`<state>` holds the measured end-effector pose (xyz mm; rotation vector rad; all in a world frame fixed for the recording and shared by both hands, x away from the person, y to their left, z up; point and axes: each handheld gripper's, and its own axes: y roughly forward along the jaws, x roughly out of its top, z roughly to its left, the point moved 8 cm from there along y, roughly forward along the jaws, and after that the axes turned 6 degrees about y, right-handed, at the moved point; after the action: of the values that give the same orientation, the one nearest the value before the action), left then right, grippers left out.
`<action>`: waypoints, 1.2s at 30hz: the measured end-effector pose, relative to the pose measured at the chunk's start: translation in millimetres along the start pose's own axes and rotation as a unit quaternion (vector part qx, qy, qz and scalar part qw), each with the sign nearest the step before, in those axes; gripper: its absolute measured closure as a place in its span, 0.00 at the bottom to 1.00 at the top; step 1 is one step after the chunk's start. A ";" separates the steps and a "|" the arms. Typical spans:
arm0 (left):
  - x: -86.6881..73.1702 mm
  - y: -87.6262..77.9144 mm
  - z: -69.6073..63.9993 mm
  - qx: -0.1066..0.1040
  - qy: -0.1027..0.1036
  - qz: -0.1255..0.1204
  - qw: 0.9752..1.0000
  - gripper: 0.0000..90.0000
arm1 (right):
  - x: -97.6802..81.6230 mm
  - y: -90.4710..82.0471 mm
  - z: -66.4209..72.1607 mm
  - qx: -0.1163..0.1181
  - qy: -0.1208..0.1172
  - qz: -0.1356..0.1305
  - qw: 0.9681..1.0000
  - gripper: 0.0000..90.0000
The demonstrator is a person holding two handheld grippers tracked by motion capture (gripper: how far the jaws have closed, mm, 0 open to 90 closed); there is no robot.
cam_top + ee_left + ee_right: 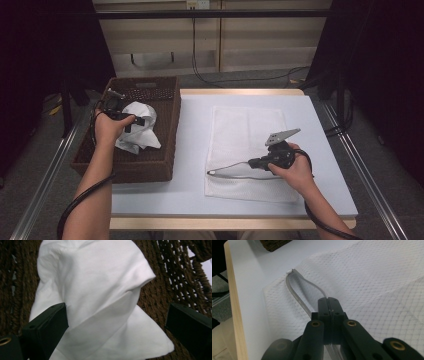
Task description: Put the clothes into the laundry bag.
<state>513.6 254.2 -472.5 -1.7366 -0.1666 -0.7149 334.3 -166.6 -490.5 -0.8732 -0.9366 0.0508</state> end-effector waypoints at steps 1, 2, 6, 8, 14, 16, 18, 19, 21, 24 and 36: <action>0.4 0.3 0.8 -0.001 0.005 0.001 1.000 0.04 | 0.0 0.3 -0.1 0.000 0.000 -0.001 1.000 1.00; 1.4 1.1 1.3 -0.001 0.006 0.000 1.000 0.04 | -0.3 0.4 -0.1 -0.001 0.001 0.000 1.000 1.00; 5.1 7.0 3.6 0.004 0.012 0.000 1.000 0.04 | -1.3 1.9 -0.3 0.003 0.004 0.002 1.000 1.00; 6.2 10.8 2.7 0.004 0.013 0.000 1.000 0.04 | -1.2 1.9 -0.1 0.008 0.006 0.000 1.000 1.00; 1.9 27.1 6.0 0.008 0.009 0.010 1.000 0.03 | -1.5 0.6 -1.0 0.008 0.004 -0.003 1.000 1.00; 0.8 30.9 7.2 0.008 0.008 0.008 1.000 0.03 | -1.7 0.3 -1.0 0.008 0.005 -0.003 1.000 1.00; -0.6 32.9 7.4 0.002 0.003 0.013 1.000 0.02 | -2.5 0.2 -1.7 0.006 0.008 -0.002 1.000 1.00; -0.2 33.1 8.5 0.003 0.003 0.012 1.000 0.02 | -2.7 0.4 -1.9 0.006 0.007 -0.001 1.000 1.00; -0.7 34.9 8.5 0.000 -0.004 0.011 1.000 0.01 | -2.6 0.5 -2.0 0.006 0.005 -0.002 1.000 1.00; -3.5 39.2 9.7 0.000 -0.008 0.019 1.000 0.02 | -2.0 0.2 -1.4 0.006 0.005 -0.002 1.000 1.00; -11.6 48.1 12.6 0.008 0.042 0.041 0.998 0.23 | -2.2 -0.9 -3.4 0.006 0.004 -0.004 1.000 1.00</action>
<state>531.5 254.3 -520.3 -1.6845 -0.0430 -0.7220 335.1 -170.2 -492.3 -0.8583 -0.9312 0.0445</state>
